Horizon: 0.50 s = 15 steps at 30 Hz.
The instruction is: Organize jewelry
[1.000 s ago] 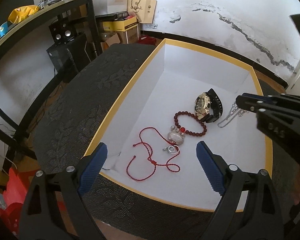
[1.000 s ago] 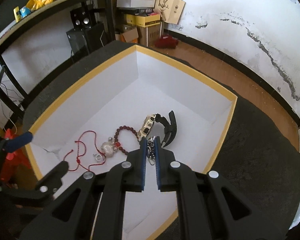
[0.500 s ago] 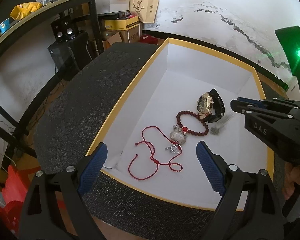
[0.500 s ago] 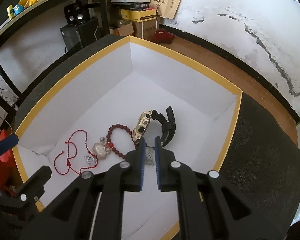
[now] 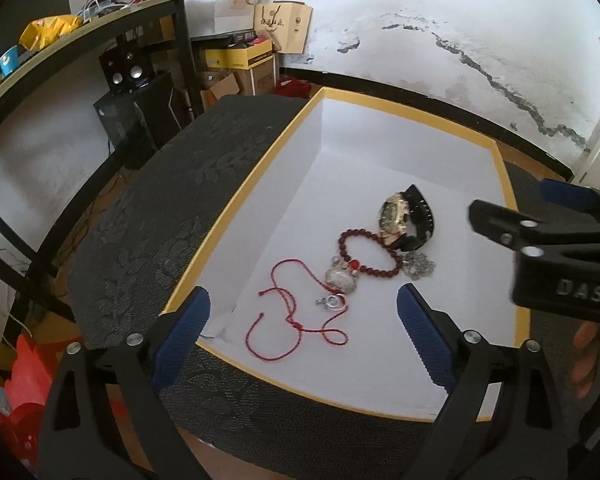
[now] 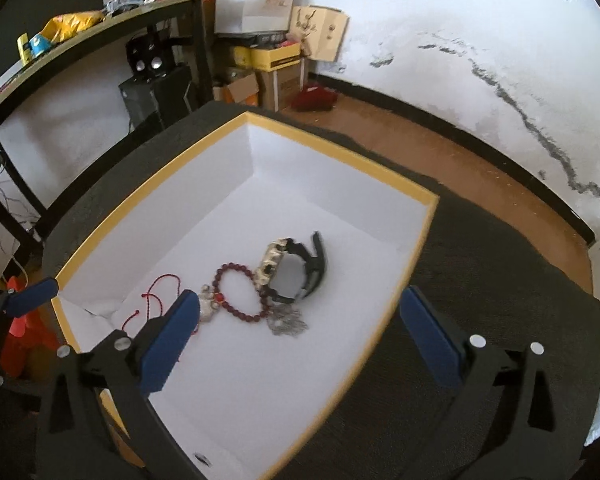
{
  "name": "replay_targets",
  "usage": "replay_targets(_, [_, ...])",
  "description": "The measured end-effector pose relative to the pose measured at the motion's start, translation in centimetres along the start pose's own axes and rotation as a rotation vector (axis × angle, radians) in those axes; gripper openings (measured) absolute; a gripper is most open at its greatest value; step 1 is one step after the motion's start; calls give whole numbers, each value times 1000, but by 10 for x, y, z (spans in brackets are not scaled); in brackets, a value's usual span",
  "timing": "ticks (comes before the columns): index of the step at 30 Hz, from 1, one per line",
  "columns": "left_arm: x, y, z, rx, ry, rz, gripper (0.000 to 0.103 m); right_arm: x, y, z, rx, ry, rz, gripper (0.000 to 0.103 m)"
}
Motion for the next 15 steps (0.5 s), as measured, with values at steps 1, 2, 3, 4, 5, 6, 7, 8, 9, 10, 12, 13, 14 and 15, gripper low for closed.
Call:
replay_targets(1, [-1,-4,-2,6,-3,5,93,2,-6,-8,13,-9,10,97])
replay_targets(2, [-1,-7,-4,8,-5,11,93,3,-13,-15,25,-19,19,97])
replay_targets(3, [-2,-12,-5,9,-7,16,93,5,-16,-20,30,-23,25,97])
replay_targets(4, [-2,-15,-6,13,-7,19,93,8,-23,-27,38,-26,39,97])
replay_targets(5, [-2,-21,-8,22,-8,22,93,11,-30,-33,41,-31,53,97])
replay_targets(6, [-2,-28,-10,27,-9,29,93,14,-34,-37,42,-31,60,97])
replay_targets(7, [-2,-34,-11,31,-12,35,93,19,-42,-44,56,-34,66,97])
replay_targets(8, [-3,-42,-13,37,-16,41,93,23,-48,-50,65,-40,69,97])
replay_targets(9, [-3,-49,-14,43,-17,45,93,27,-55,-56,73,-46,75,97])
replay_targets(10, [-3,-55,-16,53,-18,49,93,34,-65,-64,85,-57,86,97])
replay_targets(12, [-3,-74,-19,72,-23,67,93,43,-82,-76,108,-67,103,97])
replay_targets(13, [-3,-83,-20,78,-26,76,93,49,-93,-83,116,-74,116,97])
replay_targets(14, [-3,-94,-22,89,-28,86,93,55,-104,-90,125,-81,133,97])
replay_targets(15, [-2,-103,-23,99,-30,91,93,62,-114,-95,133,-84,148,97])
Point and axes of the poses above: each gripper's, at about its wrist camera, not at the fingertips, and z roughly the way its jaws point, y to its left, x to its underside, the point moved 7 cm from there along z, roughly the way its jaws point, and after that the axes turned 2 degrees about -y, right-handed, at the moved point
